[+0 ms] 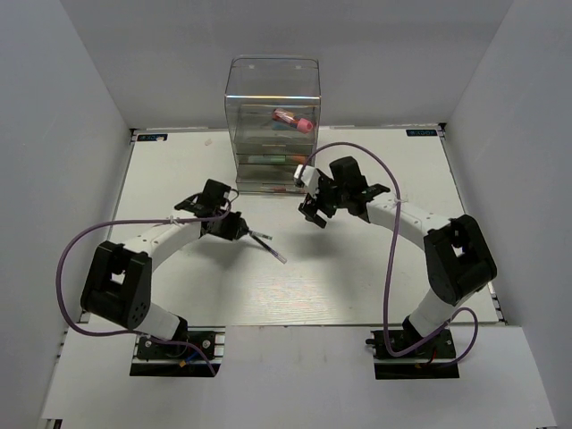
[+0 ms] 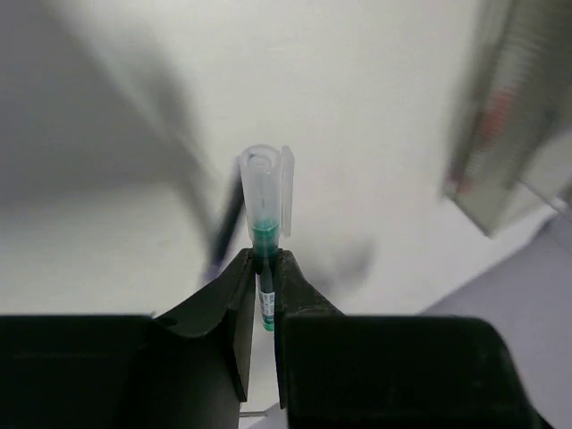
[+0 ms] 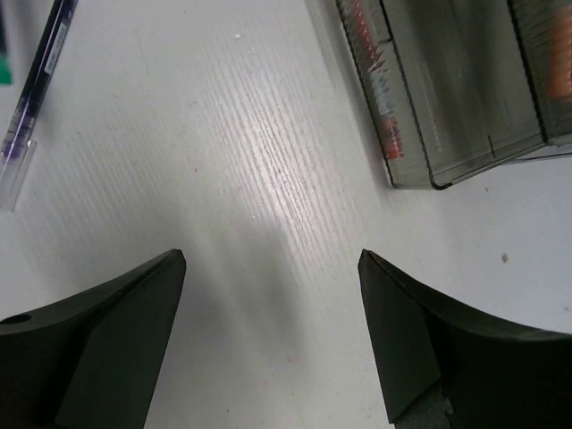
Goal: Sort the stationery into containers
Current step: Pick up the pen from the center of the board, then place the pen in the drawer.
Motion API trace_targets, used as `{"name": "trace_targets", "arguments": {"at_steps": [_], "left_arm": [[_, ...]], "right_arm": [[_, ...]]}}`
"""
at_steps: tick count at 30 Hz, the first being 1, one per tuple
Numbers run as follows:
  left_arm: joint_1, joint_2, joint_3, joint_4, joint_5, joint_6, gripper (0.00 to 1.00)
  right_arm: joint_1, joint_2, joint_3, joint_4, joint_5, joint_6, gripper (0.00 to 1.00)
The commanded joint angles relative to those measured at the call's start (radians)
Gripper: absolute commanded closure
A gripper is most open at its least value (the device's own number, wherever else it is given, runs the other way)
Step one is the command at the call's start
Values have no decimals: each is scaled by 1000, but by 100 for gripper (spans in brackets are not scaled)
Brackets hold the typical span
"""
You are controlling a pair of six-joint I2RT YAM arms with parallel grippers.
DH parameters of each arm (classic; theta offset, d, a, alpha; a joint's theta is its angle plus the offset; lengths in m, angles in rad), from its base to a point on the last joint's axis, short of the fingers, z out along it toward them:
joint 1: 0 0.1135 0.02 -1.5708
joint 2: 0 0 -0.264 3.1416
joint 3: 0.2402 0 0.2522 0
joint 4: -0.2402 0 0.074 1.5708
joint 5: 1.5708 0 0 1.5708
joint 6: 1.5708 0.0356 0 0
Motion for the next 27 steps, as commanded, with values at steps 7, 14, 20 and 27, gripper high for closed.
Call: {"name": "trace_targets", "arguments": {"at_steps": [7, 14, 20, 27], "left_arm": [[10, 151, 310, 117, -37, 58, 96], [10, 326, 502, 141, -59, 45, 98], [10, 435, 580, 141, -107, 0, 98], [10, 498, 648, 141, -116, -59, 79]], "right_arm": [[-17, -63, -36, -16, -17, 0, 29], [-20, -86, -64, -20, -15, -11, 29], [-17, -107, -91, -23, -26, -11, 29], [-15, -109, -96, -28, -37, -15, 29]]}}
